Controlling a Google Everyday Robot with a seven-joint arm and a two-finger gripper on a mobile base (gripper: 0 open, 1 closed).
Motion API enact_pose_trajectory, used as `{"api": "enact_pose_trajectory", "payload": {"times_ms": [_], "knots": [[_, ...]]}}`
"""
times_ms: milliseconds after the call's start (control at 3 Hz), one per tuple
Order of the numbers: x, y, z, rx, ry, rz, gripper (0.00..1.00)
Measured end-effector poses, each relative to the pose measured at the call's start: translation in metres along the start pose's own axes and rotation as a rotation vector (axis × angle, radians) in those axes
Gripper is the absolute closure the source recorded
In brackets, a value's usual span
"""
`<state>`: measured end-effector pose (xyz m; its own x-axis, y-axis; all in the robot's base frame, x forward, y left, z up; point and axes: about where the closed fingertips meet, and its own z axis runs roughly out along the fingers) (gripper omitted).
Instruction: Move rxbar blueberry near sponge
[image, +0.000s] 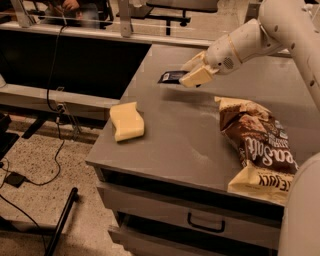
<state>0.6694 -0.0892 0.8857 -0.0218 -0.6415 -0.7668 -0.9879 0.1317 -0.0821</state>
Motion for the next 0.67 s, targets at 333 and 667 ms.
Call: {"api": "enact_pose_trajectory", "payload": {"times_ms": [333,667], "knots": [[-0.018,0.009,-0.010,0.007,-0.012,-0.021,1.00],[-0.006,0.026,-0.015,-0.003,0.010,0.020,1.00]]}}
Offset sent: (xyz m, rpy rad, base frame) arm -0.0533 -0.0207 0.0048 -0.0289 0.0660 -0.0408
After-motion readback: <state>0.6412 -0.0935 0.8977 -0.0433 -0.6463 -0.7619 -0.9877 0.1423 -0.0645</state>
